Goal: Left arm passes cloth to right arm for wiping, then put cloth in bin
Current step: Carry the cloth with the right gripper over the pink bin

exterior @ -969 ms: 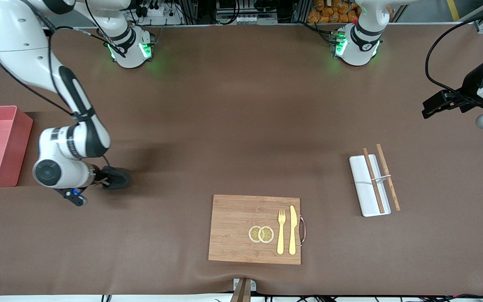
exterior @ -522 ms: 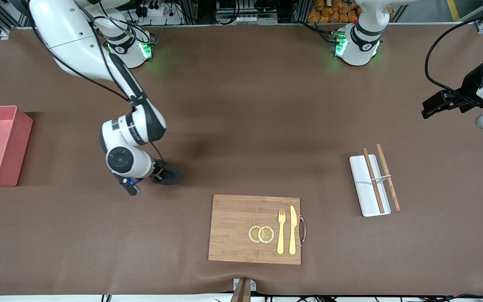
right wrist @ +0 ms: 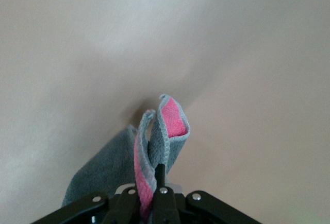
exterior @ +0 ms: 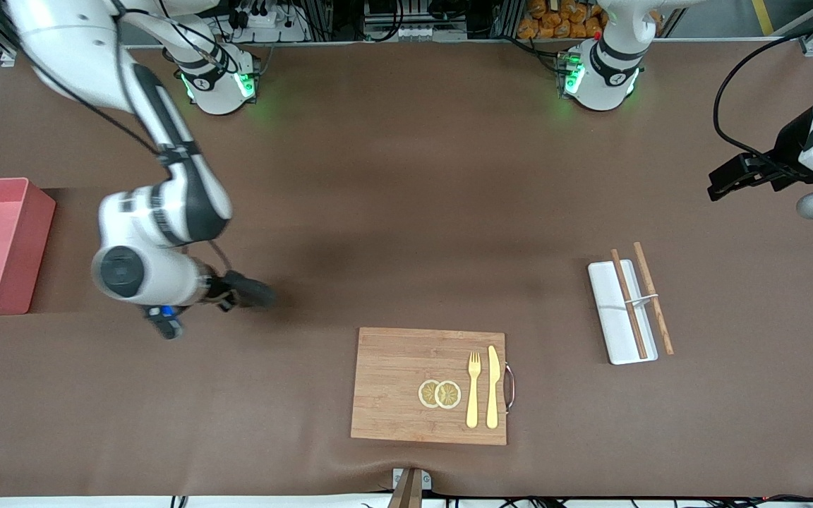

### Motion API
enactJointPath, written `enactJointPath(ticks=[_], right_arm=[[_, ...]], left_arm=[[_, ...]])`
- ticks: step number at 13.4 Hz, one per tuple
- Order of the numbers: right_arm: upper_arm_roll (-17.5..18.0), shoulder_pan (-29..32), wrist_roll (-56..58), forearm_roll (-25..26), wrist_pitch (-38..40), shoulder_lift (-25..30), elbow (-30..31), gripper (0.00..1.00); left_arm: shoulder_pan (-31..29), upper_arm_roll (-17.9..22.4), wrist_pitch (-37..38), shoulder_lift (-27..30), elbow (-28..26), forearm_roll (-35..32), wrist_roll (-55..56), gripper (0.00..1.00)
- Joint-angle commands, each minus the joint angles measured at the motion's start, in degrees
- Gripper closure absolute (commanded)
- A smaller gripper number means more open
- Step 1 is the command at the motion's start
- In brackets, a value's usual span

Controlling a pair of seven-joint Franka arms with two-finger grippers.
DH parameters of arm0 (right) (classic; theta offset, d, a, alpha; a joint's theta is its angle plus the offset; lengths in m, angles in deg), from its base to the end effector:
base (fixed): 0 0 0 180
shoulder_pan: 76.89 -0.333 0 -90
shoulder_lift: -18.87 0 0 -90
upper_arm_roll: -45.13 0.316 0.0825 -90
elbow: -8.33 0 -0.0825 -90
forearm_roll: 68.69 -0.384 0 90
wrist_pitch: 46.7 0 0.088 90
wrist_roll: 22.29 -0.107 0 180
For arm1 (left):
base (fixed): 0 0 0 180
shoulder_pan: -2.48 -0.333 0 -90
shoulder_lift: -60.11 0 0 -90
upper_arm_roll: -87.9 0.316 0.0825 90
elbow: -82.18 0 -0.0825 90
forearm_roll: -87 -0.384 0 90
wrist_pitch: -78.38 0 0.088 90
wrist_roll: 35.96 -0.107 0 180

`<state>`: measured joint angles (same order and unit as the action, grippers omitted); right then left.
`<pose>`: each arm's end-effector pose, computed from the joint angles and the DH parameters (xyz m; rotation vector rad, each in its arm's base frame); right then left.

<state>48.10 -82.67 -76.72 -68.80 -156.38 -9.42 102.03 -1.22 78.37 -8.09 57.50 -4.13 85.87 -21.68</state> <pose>0.6479 0.0962 0.3158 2.7969 -1.1852 -0.2997 0.5599 -0.0526 0.6243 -3.1131 -0.2312 0.0614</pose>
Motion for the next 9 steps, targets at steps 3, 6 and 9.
enactJointPath(ticks=[3, 6, 9], right_arm=[[0.55, 10.59, 19.84, 2.72, 5.6, 1.75, -3.77, 1.0], [0.55, 18.06, 33.64, 8.61, 8.86, 1.84, -7.29, 1.0], [0.46, 27.63, 49.71, 12.14, 10.7, 2.36, -10.02, 1.0]], left_arm=[[0.01, 0.13, -0.63, 0.41, -0.44, 0.69, -1.1, 0.0], [0.01, 0.13, -1.16, 0.15, -0.44, 0.69, -1.1, 0.0], [0.01, 0.13, -1.07, 0.24, -0.53, 0.78, -1.1, 0.0]])
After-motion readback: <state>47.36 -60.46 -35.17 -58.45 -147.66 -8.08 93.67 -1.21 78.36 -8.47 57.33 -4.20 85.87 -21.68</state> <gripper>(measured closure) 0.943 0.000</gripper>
